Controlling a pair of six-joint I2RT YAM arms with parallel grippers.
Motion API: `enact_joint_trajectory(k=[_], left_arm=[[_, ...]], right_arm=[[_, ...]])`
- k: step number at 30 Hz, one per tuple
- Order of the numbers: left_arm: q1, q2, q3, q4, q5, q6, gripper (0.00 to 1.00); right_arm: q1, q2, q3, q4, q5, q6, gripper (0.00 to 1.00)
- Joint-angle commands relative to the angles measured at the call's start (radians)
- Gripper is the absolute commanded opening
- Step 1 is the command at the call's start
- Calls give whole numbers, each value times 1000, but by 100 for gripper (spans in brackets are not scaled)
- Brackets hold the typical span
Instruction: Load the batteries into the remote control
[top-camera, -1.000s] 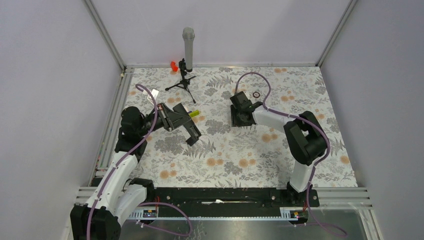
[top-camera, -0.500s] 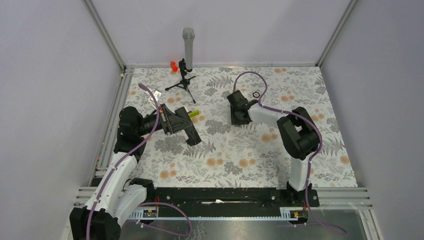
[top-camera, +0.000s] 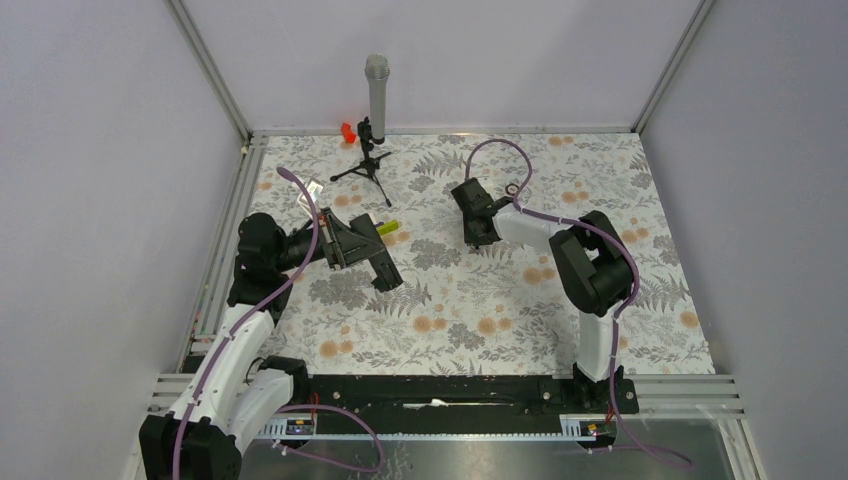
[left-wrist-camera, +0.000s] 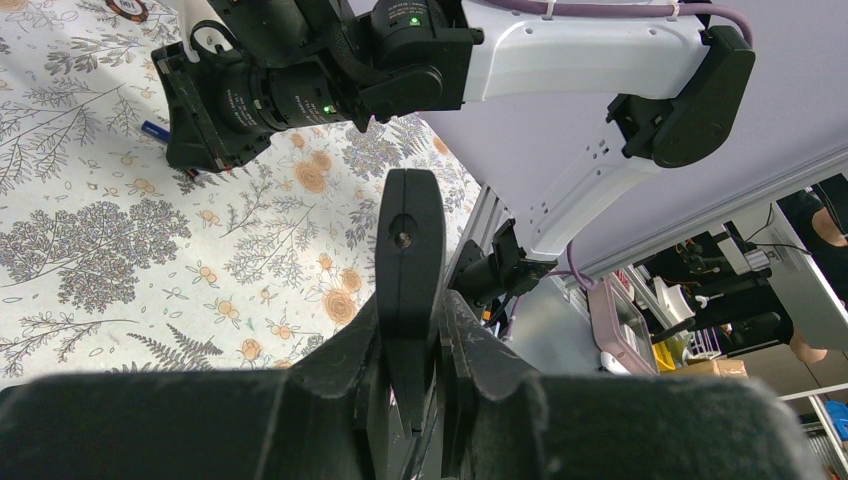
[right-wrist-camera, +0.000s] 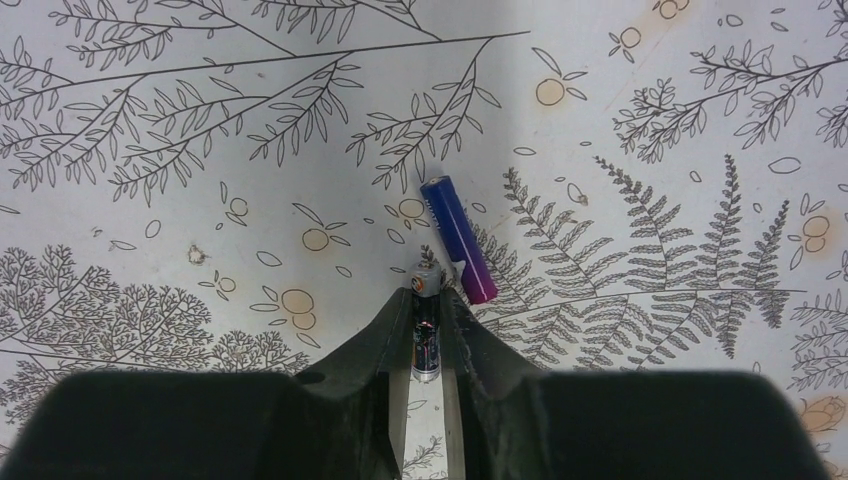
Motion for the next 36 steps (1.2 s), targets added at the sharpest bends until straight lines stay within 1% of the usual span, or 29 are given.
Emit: enact_joint_trajectory(k=[1,3,5,9,13,17,20,26,29,34,36], left_arm=[[-2,-18,59,32,19,12,0],[-3,-19,61,28,14,14,0],[-3,-20,61,21,3,16,0],[-3,-22,60,0,-13,20,0],[-3,-25,65,-35,-31,41,0],[-3,-22,72,-63,-51,56,0],[-3,-15,68,-58,-63,46,0],[-11,10,58,-11,-71,7,0],[-22,21,44,38,-90,-41,0],[-41,47,38,85,-152,-122,0],[-51,64,30,122,-178,-179,0]], right_arm=[[3,29,12,0,23,-53,25],[3,48,27,-24,10,-63,30],[2,67,40,-47,8,-59,30],[3,87,53,-81,24,-44,22],[4,88,53,-85,30,-45,9],[11,40,36,-60,4,-65,7],[10,-48,-4,-18,-59,-79,7],[11,-306,-128,108,-256,-55,6],[11,-428,-173,177,-369,-20,6],[11,-580,-206,263,-466,28,6],[11,-647,-210,286,-514,43,6]])
